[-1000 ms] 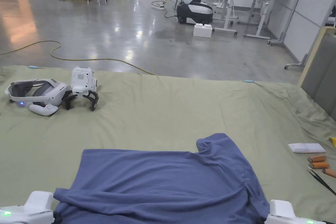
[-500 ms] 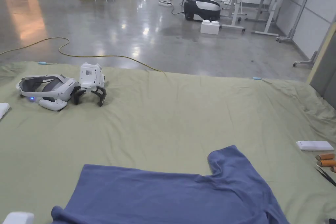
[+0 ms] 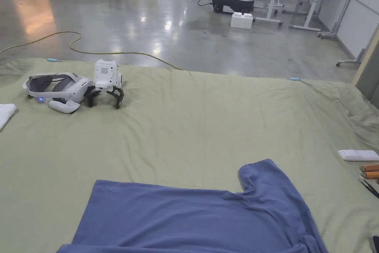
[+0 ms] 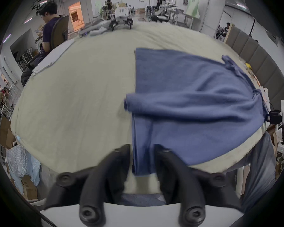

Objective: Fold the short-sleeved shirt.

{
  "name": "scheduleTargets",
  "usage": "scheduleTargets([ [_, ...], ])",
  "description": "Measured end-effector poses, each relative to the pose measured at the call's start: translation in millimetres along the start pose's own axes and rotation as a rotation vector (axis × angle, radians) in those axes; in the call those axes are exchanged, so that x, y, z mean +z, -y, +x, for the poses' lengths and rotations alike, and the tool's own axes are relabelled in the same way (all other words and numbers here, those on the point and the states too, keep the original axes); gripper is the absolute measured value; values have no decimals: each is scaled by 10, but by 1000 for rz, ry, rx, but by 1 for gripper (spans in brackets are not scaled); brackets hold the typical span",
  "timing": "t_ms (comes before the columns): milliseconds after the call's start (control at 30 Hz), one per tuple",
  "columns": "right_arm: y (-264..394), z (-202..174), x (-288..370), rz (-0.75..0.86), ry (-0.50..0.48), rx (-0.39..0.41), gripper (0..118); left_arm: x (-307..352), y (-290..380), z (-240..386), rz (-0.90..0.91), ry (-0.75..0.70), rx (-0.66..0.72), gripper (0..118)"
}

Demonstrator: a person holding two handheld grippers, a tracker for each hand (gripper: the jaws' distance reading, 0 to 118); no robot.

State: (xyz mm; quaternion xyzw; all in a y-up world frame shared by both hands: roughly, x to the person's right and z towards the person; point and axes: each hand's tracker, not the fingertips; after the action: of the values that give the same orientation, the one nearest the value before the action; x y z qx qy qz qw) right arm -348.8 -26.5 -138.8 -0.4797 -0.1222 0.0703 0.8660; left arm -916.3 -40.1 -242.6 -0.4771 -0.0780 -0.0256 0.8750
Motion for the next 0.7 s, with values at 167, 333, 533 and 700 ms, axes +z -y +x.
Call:
scheduleTargets([
  [167, -444, -114, 501, 302, -37, -116, 78, 376, -339, 167, 246, 36, 12, 61],
  [333, -942, -530, 859, 641, -45, -157, 78, 721, -721, 560, 550, -39, -45, 59],
  [533, -1303, -953, 1223, 931, -51, -221, 49, 1140, -1001, 1013, 858, -150, -72, 25],
  [700, -1422, -1138, 1282, 998, -45, -194, 1, 1281, -1056, 1176, 940, -186, -89, 0],
])
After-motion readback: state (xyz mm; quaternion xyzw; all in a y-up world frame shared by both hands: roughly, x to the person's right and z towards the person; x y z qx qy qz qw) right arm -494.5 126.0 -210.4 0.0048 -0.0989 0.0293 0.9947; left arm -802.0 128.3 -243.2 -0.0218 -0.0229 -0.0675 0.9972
